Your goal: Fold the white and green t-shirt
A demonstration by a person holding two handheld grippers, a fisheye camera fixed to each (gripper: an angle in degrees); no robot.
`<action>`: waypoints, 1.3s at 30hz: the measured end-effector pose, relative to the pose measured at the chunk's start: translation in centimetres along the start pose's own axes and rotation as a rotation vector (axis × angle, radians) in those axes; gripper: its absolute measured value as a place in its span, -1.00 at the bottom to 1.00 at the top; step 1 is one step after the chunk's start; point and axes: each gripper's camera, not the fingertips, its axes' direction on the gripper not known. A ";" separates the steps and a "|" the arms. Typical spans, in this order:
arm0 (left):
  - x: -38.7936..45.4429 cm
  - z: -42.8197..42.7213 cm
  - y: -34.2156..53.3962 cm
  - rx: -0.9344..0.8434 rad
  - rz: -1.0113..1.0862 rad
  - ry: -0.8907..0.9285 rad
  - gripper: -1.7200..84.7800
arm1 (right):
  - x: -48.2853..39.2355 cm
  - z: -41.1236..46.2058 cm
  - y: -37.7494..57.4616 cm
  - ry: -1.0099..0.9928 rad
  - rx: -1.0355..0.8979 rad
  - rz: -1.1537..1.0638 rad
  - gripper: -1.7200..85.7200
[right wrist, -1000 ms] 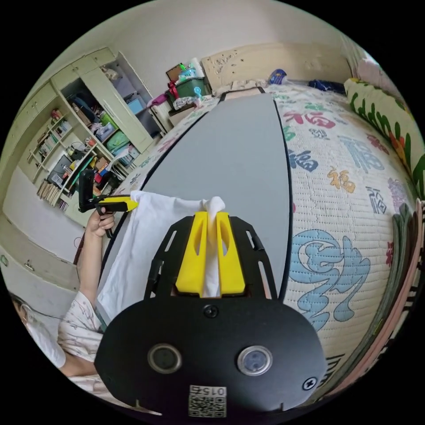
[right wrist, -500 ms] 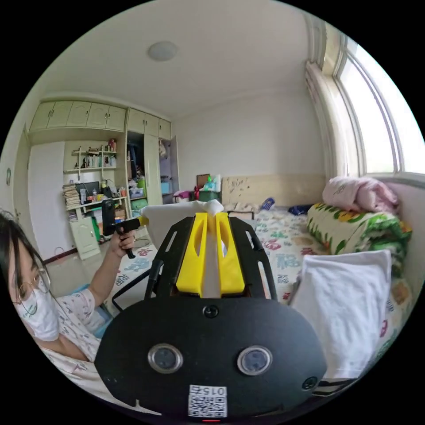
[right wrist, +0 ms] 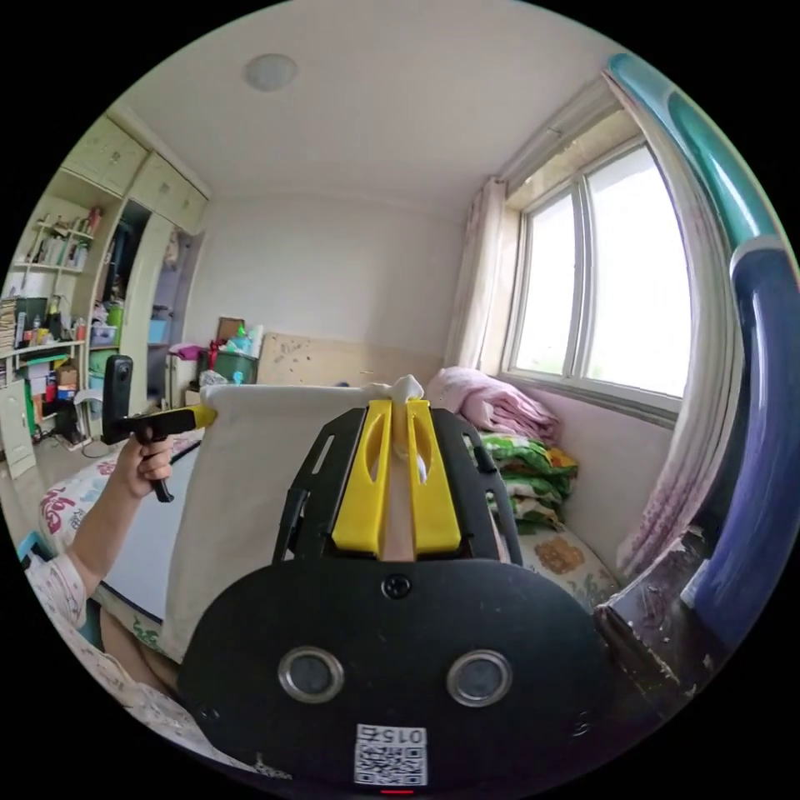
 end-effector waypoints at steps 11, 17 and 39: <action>-21.7 27.8 12.4 -0.302 -0.275 -0.171 -0.93 | 3.6 34.9 11.2 0.292 -0.473 -0.029 -0.88; -27.7 34.2 16.1 -0.363 -0.245 -0.199 -0.90 | -1.4 45.3 17.6 0.626 -0.502 -0.490 -0.90; -21.3 2.3 16.3 -0.314 -0.052 -0.373 -0.76 | 7.4 41.8 26.8 0.465 -0.223 -0.398 -0.88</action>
